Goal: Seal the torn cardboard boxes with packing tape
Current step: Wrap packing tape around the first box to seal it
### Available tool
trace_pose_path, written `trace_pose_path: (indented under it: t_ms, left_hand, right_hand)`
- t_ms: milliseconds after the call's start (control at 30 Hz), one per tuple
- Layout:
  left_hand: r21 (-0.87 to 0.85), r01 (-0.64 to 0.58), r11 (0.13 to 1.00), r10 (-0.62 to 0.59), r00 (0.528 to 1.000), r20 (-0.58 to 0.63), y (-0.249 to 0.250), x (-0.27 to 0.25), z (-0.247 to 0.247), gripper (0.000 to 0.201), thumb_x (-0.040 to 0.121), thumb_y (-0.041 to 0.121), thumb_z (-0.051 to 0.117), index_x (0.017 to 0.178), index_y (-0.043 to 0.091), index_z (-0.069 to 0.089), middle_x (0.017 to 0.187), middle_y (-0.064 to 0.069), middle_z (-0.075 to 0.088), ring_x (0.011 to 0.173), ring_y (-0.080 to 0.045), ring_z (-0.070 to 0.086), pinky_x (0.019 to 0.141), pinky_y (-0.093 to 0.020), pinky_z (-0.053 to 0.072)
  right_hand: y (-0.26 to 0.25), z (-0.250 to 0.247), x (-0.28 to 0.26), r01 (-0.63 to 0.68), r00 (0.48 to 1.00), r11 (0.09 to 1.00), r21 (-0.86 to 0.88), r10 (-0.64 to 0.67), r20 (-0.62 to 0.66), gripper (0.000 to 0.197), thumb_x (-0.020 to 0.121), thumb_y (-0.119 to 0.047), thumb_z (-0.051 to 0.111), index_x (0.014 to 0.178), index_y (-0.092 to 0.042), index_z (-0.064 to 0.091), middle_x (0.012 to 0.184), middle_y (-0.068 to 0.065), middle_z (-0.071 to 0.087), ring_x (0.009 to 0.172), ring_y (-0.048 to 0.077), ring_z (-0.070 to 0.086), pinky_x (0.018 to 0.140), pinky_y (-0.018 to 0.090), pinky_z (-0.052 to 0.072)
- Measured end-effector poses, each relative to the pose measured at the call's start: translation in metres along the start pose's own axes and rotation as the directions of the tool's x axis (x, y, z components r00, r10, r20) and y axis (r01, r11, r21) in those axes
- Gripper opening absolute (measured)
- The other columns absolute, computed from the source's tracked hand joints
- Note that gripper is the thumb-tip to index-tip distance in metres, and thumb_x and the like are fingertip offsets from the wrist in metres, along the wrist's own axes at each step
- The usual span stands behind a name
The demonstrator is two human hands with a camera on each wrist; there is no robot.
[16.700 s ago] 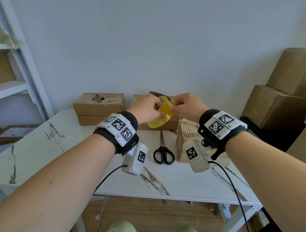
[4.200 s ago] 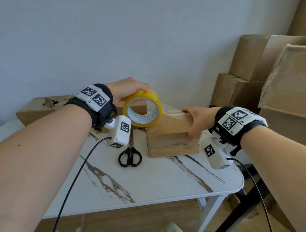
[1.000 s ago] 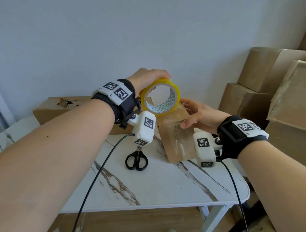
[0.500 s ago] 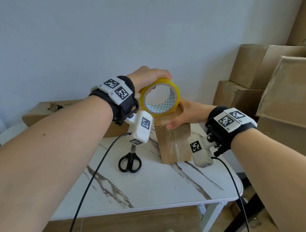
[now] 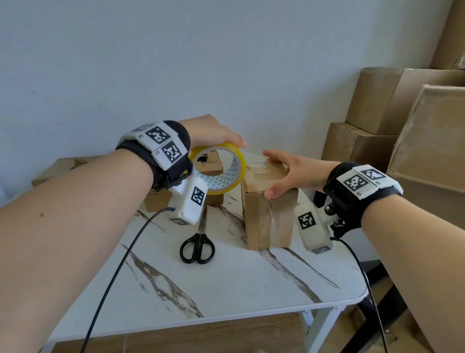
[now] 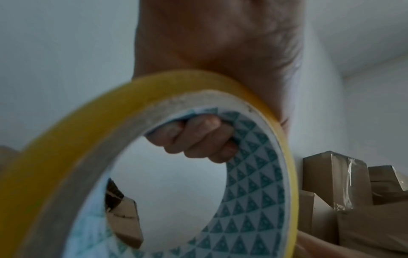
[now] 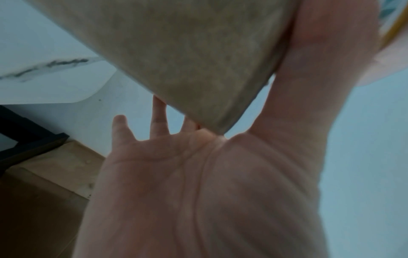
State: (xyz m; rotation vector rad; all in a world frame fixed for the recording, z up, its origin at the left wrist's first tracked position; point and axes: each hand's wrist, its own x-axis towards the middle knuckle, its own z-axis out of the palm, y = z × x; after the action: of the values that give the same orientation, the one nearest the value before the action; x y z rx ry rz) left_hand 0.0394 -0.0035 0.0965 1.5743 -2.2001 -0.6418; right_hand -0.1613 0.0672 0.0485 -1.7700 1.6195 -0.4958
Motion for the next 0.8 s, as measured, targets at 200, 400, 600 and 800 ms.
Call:
trace_pose_path:
  t_ms: [200,400,600,800]
  left_hand:
    - [0.155,0.033,0.987,-0.047,0.995,0.089,-0.018,0.004,0.012,0.064,0.068,0.068,0.066,0.098,0.011,0.063,0.100,-0.005,0.060,0.095,-0.025,0.059,0.089,-0.036,0.048]
    - [0.187,0.047,0.981,-0.067,0.992,0.103,-0.026,0.005,0.032,0.076,0.072,0.072,0.056,0.107,0.005,0.057,0.103,-0.008,0.057,0.091,-0.023,0.053,0.082,-0.032,0.044]
    - [0.221,0.017,0.975,-0.037,0.996,0.086,-0.025,0.001,0.052,0.066,0.074,0.077,0.045,0.055,0.015,0.037,0.053,0.000,0.038,0.048,-0.013,0.037,0.051,-0.026,0.029]
    - [0.252,0.011,0.968,-0.045,0.991,0.128,-0.027,0.004,0.055,0.089,0.070,0.083,0.041,0.102,0.002,0.062,0.093,-0.014,0.065,0.083,-0.023,0.062,0.062,-0.027,0.038]
  right_hand:
    - [0.004,-0.002,-0.003,-0.002,1.000,1.000,0.007,0.002,0.006,0.116,0.050,-0.035,0.080,0.149,-0.028,0.021,0.145,-0.005,0.034,0.129,0.015,0.041,0.113,0.035,0.032]
    - [0.007,-0.003,-0.004,-0.030,1.000,0.999,0.034,0.030,0.006,0.111,0.053,-0.030,0.084,0.148,-0.028,0.026,0.142,-0.009,0.037,0.128,0.013,0.041,0.114,0.033,0.030]
    - [0.006,-0.001,-0.006,-0.047,0.999,0.998,0.049,0.046,0.023,0.085,0.081,-0.020,0.070,0.150,-0.020,0.021,0.148,-0.002,0.032,0.132,0.013,0.036,0.110,0.024,0.028]
    - [0.001,0.016,0.007,-0.086,0.970,0.993,0.077,0.102,-0.222,0.050,0.095,-0.044,0.046,0.137,-0.017,0.043,0.129,0.001,0.050,0.115,0.016,0.049,0.105,0.030,0.036]
